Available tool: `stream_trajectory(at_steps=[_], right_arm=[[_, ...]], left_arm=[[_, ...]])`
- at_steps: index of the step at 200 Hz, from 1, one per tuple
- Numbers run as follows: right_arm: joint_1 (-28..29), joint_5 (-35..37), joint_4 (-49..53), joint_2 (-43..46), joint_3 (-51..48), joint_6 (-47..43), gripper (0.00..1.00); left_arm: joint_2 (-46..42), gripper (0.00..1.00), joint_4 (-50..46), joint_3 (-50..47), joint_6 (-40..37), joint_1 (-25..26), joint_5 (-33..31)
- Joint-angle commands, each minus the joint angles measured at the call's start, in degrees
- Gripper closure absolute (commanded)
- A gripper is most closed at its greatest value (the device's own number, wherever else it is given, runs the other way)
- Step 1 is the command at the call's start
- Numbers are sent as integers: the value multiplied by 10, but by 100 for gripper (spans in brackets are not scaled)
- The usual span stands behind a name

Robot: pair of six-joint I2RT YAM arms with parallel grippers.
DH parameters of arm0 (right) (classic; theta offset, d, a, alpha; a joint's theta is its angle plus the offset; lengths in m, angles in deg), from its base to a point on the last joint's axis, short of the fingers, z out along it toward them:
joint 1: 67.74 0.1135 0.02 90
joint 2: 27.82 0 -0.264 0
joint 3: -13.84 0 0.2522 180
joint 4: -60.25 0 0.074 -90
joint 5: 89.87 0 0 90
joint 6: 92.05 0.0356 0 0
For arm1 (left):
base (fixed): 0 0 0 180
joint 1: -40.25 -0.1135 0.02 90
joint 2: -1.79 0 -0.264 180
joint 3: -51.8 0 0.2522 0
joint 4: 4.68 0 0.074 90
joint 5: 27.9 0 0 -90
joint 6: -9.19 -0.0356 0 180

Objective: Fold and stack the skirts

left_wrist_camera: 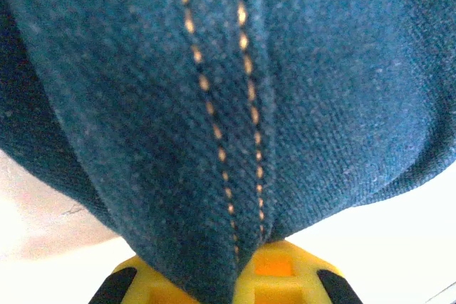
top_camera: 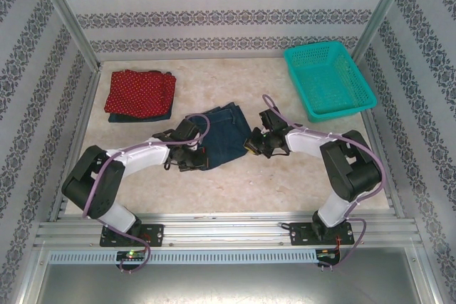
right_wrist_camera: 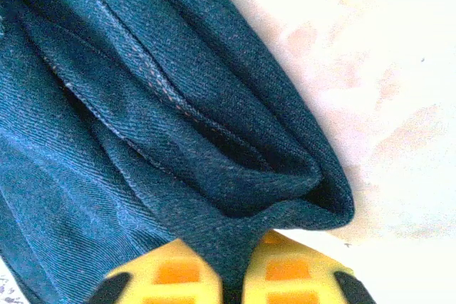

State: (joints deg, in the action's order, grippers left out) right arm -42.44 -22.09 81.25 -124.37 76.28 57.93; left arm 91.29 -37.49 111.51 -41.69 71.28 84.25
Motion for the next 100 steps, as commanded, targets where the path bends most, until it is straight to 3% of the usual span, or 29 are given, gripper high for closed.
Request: stream_trajectory(at_steps=[1,35,52,72,77,84,87,100], right_arm=[[-24,58,56,31,-24,-37,100],[-51,105,97,74,-61,-87,100],[-54,110,97,63,-83,-107,100],[-44,84,98,64,-95,-93,81],[-38,86,102,75,-93,-91,77],[-32,95,117,92,-85,-89,71],[-28,100,128,100,-81,-90,69],[-11,149,183,145,-53,-93,54]], left_arm=[[-19,100,-4,-38,8,-5,-15],[-89,100,3,-95,12,-29,-22],[-93,100,36,-124,-2,-28,17],[-85,100,84,-160,-8,-11,55],[-86,88,79,-161,-12,-6,60],[-91,49,64,-157,-22,-2,64],[-95,37,54,-154,-27,-1,64],[-138,21,12,-147,-48,0,56]])
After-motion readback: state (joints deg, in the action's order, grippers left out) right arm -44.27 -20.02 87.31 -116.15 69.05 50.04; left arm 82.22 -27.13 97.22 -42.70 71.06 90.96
